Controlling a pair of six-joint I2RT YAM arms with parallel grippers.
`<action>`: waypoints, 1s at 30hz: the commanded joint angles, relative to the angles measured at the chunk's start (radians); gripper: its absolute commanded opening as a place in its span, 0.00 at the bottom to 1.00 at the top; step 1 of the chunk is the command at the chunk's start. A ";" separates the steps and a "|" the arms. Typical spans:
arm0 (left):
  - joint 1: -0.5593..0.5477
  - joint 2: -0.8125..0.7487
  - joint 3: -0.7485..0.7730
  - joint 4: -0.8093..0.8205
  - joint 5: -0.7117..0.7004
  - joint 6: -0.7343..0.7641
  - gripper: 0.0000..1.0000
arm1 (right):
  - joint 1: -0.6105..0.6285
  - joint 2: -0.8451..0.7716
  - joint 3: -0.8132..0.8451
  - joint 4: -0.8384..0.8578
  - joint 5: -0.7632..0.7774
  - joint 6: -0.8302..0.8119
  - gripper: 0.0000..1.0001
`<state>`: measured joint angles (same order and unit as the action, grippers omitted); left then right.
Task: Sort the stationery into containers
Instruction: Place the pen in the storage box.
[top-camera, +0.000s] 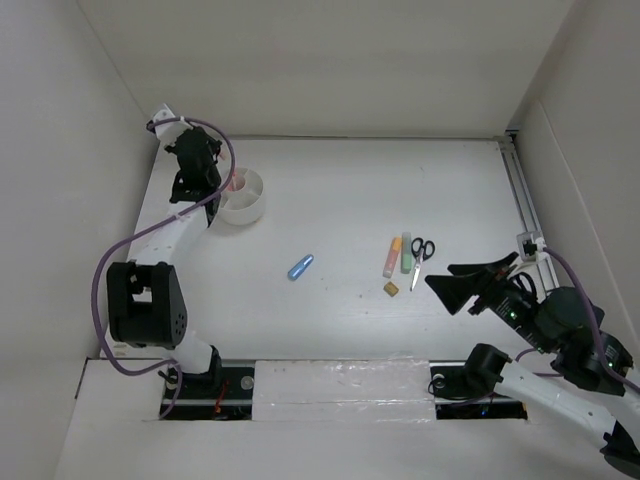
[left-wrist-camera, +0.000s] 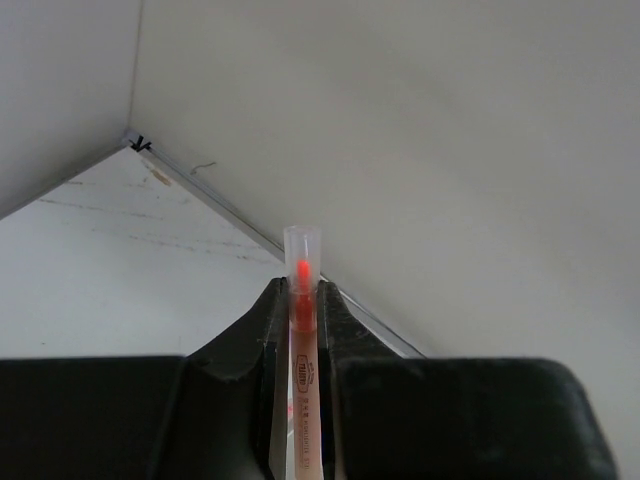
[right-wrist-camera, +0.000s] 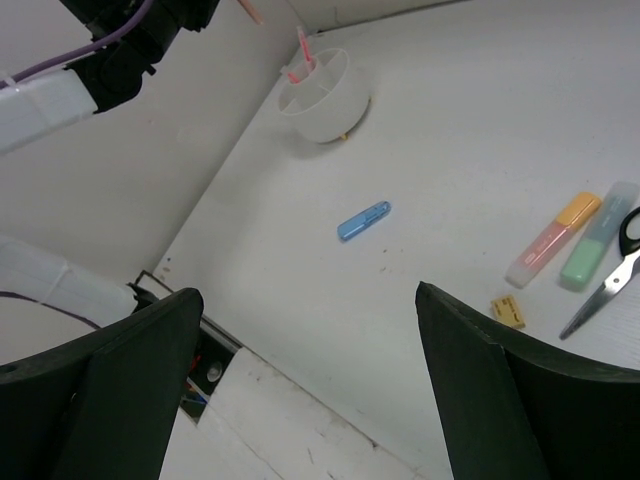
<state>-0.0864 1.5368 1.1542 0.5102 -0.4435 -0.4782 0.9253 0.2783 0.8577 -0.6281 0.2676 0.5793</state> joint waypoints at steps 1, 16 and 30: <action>-0.003 0.006 0.027 0.114 0.014 0.033 0.00 | 0.010 0.010 -0.026 0.074 -0.024 0.002 0.93; -0.022 0.088 -0.062 0.148 -0.010 0.024 0.00 | 0.010 0.001 -0.036 0.074 -0.033 0.002 0.93; -0.042 0.152 -0.051 0.099 -0.067 0.036 0.00 | 0.010 -0.010 -0.036 0.094 -0.033 0.002 0.93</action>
<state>-0.1310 1.6974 1.1034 0.5766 -0.4839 -0.4515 0.9253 0.2798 0.8162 -0.6117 0.2455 0.5800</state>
